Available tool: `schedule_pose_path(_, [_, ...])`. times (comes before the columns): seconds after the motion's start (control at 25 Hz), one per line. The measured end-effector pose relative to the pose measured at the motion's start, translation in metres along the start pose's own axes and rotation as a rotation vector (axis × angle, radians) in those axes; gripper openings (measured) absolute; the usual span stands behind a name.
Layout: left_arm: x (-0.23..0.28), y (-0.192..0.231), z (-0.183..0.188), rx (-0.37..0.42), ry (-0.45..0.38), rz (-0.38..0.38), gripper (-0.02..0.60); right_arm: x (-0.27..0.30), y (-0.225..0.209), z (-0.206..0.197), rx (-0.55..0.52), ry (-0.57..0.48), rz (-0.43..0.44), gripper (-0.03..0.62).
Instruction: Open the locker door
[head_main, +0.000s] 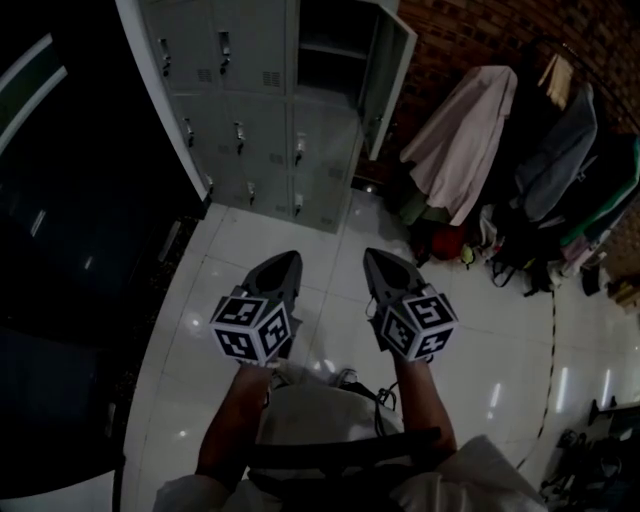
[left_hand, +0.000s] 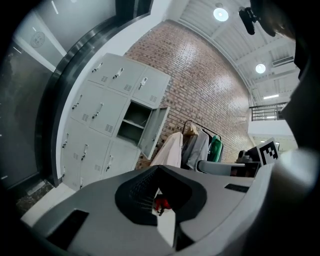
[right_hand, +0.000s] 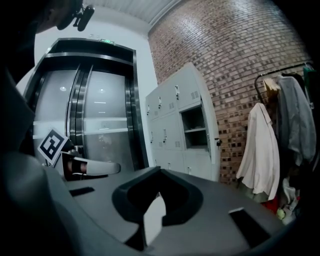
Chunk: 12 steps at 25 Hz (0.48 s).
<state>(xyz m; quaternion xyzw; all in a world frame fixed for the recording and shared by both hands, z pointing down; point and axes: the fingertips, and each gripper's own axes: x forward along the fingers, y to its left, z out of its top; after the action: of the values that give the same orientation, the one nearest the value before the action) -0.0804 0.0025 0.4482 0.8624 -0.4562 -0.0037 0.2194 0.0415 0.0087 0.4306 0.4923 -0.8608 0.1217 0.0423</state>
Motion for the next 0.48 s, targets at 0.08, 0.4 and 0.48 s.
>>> schedule_pose_path(0.08, [0.002,-0.013,-0.003,0.006,0.005,-0.001,-0.003,-0.010,-0.006,-0.002,0.005,0.001,-0.001,0.000])
schedule_pose_path(0.4, [0.005,-0.035,-0.012,0.012,0.021,0.000,-0.003,-0.031,-0.017,-0.004,0.017,-0.011,-0.009,0.000])
schedule_pose_path(0.48, [0.007,-0.036,-0.013,0.014,0.023,-0.002,-0.003,-0.033,-0.021,-0.005,0.022,-0.013,-0.015,0.000])
